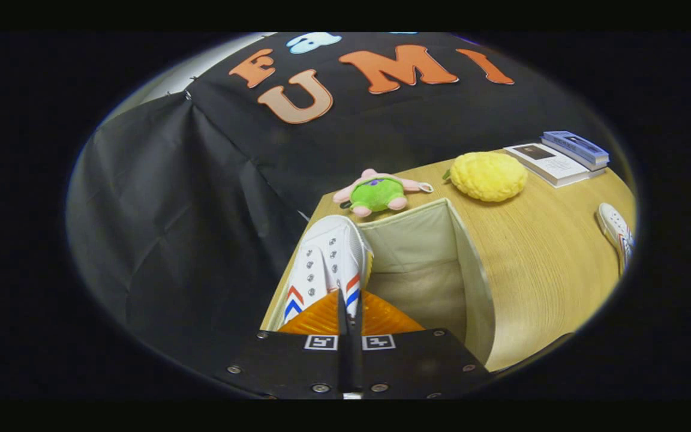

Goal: Open the storage box then place both shoes into the box .Put the left shoe in first, then the right shoe, with the right side of both shoes facing outward in a uniform manner.

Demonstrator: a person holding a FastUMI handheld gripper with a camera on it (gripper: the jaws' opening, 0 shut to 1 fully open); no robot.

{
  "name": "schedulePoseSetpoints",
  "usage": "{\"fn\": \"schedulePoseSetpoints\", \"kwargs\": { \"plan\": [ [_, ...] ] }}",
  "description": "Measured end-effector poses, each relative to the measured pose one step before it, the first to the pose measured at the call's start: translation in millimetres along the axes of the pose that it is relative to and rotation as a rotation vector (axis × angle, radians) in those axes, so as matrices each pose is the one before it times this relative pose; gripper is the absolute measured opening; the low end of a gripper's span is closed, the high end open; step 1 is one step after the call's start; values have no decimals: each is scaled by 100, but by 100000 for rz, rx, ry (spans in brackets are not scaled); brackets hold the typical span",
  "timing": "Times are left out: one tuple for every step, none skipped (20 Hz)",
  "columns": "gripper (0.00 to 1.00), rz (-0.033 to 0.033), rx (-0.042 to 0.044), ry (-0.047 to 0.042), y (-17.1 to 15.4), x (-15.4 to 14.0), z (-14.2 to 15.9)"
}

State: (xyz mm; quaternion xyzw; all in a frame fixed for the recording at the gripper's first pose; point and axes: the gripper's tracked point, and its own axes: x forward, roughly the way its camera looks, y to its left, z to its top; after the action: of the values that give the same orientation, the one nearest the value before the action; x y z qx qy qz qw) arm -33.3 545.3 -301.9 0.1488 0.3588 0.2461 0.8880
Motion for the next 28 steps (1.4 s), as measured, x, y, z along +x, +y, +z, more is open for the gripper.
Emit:
{"fn": "schedulePoseSetpoints", "kwargs": {
  "plan": [
    [2,-568,342,427,-158,270,-61],
    [2,-343,193,392,127,1,-56],
    [4,1618,-6,791,447,-5,-40],
    [14,-388,-986,-202,106,-236,325],
    [24,-862,-2003,-1483,-37,-21,622],
    [42,-493,-2082,-1555,53,-648,582],
    [60,47,-1943,-1196,14,-603,774],
    [77,398,-1169,-1528,-5,-279,698],
    [88,313,-759,-2044,-157,-513,854],
    [98,-230,-987,-2156,-251,-840,1035],
    [98,-360,-1133,-2157,-371,-474,934],
    [98,-124,-981,-1826,-591,-614,984],
    [98,-604,-555,-2124,-765,-635,1159],
    [98,-883,-799,-2817,-858,-518,1370],
    [98,-1578,-1982,-2049,-1180,-480,1157],
    [98,-2200,-1703,-2465,-1442,-530,1093],
    [99,-1965,-1025,-3151,-1505,-498,1263],
    [98,-1895,-613,-2359,-1433,-495,1123],
    [98,-2935,-345,-1336,-1843,-457,731],
    [98,-2066,186,-1533,-1708,-506,772],
    [98,-2486,250,-1427,-1818,-501,733],
    [98,-2432,-335,-1347,-1715,-402,612],
    [99,-2582,-593,-1361,-1768,-243,487],
    [98,-1926,-433,-843,-1529,-254,443],
    [98,-1329,-748,-47,-1338,-319,229],
    [98,-2091,-1208,-708,-1561,-268,333],
    [98,-2201,-1490,-794,-1712,-252,314],
    [98,-1948,-996,-510,-1642,-258,75]
  ]
}}
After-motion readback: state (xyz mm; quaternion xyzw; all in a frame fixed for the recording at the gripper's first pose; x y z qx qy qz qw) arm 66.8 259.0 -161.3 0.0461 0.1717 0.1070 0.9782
